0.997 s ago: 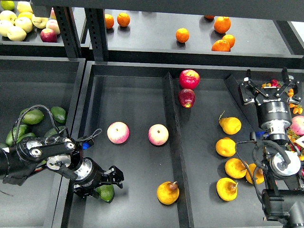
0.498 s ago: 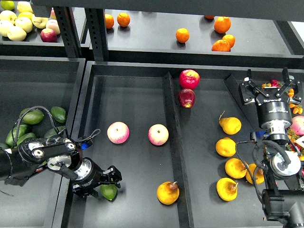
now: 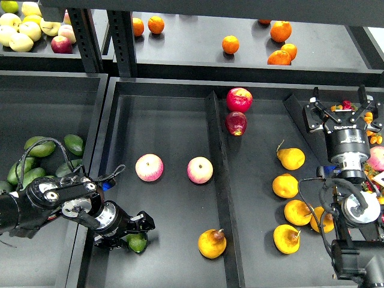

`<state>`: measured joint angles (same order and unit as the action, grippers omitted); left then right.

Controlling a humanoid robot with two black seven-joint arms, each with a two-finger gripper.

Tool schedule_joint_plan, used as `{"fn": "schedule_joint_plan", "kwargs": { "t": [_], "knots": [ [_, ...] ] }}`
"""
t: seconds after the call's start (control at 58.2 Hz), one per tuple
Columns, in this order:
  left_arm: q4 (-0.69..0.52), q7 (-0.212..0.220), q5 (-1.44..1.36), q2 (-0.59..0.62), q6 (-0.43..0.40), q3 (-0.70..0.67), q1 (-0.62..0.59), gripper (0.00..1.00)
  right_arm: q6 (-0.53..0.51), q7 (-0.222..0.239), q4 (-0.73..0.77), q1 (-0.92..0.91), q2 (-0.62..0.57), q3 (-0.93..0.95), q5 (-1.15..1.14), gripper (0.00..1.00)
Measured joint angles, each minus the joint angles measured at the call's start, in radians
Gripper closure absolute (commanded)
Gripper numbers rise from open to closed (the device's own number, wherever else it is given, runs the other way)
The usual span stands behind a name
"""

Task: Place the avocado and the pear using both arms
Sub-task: 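Close the left gripper around the green avocado, then carry the avocado into the avocado bin and release it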

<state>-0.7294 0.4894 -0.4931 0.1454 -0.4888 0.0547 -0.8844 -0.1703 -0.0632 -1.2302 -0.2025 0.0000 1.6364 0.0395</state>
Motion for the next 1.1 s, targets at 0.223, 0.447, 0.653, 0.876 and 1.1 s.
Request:
{"fn": "schedule_joint_plan", "kwargs": {
  "t": [0.223, 0.447, 0.653, 0.876, 1.1],
  "knots": [
    [-0.001, 0.0, -0.049, -0.01, 0.0, -0.033, 0.005, 0.56, 0.0, -0.001, 0.001, 0.0, 0.0, 0.005, -0.001, 0.01],
    [-0.002, -0.001, -0.054, -0.011, 0.0, -0.049, 0.011, 0.63, -0.002, -0.001, 0.002, 0.0, 0.0, 0.005, -0.001, 0.01],
    [-0.003, -0.001, -0.057, -0.011, 0.0, -0.063, 0.015, 0.64, -0.002, -0.003, 0.002, 0.002, 0.0, 0.005, 0.0, 0.01],
    [-0.016, -0.001, -0.05, -0.002, 0.0, -0.077, 0.003, 0.63, -0.002, -0.003, 0.002, 0.002, 0.0, 0.007, 0.0, 0.01],
    [-0.026, -0.001, -0.043, 0.026, 0.0, -0.098, -0.024, 0.63, -0.019, -0.002, 0.003, 0.003, 0.0, 0.01, 0.0, 0.01]
  ]
}}
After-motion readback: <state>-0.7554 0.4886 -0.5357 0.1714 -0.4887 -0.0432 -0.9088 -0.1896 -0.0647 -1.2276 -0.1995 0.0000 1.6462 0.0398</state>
